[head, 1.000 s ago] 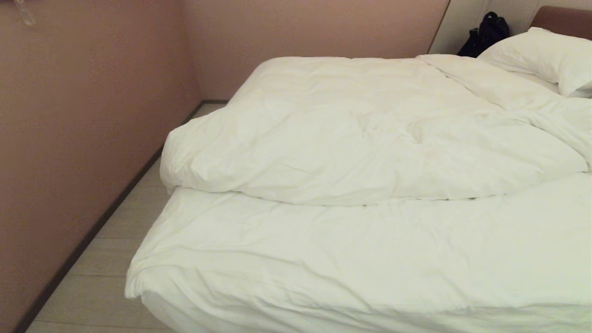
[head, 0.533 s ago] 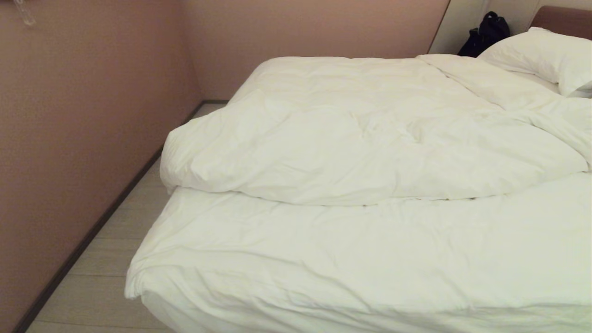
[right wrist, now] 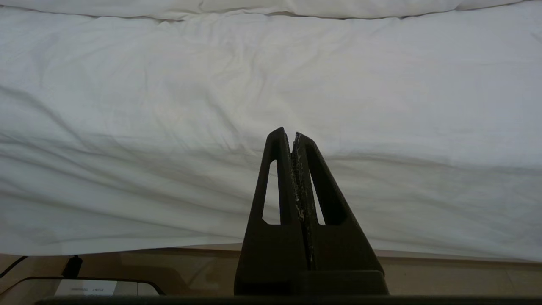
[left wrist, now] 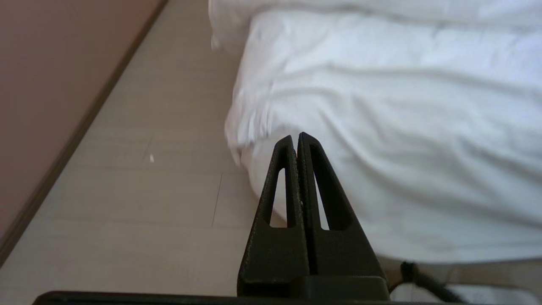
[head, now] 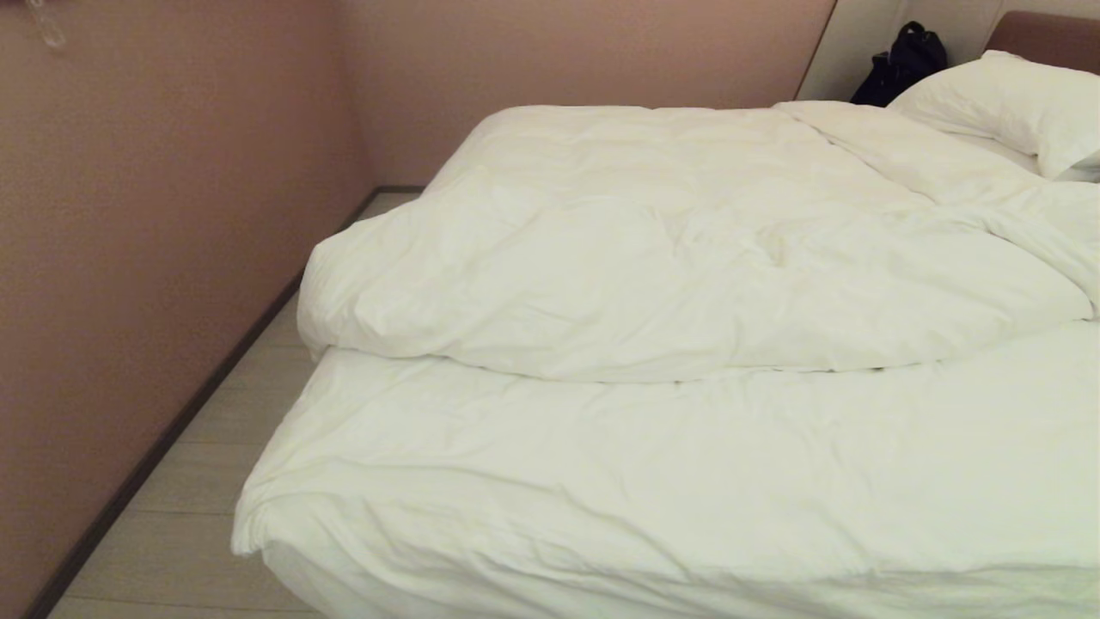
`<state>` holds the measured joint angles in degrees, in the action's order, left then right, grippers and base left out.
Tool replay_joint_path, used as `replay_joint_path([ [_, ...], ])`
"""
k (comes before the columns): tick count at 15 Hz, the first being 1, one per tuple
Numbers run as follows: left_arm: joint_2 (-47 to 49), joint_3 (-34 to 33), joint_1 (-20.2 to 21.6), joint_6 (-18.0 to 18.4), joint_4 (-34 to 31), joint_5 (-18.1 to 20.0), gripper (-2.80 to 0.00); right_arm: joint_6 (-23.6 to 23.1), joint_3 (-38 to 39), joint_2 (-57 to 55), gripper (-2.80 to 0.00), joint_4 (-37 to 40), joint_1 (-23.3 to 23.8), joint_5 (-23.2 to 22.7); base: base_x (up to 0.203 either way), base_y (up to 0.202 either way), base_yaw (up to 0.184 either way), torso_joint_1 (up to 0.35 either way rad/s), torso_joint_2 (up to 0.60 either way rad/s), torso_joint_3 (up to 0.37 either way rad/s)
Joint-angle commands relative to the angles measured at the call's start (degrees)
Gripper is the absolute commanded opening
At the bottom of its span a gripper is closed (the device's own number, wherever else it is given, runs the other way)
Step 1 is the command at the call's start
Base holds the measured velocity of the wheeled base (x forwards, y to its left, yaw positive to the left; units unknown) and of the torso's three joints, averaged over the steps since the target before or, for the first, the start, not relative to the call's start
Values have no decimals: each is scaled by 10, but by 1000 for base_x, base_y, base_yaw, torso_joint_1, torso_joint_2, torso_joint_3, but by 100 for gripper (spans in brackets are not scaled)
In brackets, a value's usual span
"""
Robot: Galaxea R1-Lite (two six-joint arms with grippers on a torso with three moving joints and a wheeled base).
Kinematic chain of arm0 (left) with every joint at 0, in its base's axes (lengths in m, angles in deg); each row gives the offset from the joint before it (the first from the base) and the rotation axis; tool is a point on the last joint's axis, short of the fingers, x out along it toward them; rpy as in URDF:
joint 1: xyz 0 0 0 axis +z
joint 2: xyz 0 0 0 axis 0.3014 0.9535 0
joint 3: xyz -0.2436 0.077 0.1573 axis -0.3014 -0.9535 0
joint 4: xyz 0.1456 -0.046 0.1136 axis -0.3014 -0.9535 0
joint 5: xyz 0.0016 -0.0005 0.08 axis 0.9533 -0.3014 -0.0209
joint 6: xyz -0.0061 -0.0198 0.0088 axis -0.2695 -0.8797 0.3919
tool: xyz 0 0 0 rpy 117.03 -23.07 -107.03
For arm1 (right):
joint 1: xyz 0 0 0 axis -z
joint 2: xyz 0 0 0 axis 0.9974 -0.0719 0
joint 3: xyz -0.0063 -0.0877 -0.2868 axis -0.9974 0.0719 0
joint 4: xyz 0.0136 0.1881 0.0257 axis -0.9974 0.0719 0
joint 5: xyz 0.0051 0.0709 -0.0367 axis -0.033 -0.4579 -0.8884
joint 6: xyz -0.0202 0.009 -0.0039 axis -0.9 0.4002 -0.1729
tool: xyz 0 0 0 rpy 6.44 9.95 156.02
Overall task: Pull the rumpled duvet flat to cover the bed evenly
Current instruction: Hold the folded corner of the quilt
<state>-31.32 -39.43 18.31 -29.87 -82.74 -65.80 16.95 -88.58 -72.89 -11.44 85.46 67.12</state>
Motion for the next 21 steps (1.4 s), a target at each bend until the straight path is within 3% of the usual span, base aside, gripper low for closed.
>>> replay_joint_path([
  [1, 34, 46, 0, -8, -3, -1, -280, 0, -1, -1, -280, 0, 0, 0, 0, 0, 0, 0, 0, 0],
  [9, 330, 249, 0, -91, 3, 26, -280, 0, 0, -1, -280, 0, 0, 0, 0, 0, 0, 0, 0, 0],
  [15, 484, 306, 0, -93, 15, 68, -280, 0, 0, -1, -280, 0, 0, 0, 0, 0, 0, 0, 0, 0],
  [21, 653, 314, 0, -97, 136, 91, -280, 0, 0, -1, -280, 0, 0, 0, 0, 0, 0, 0, 0, 0],
])
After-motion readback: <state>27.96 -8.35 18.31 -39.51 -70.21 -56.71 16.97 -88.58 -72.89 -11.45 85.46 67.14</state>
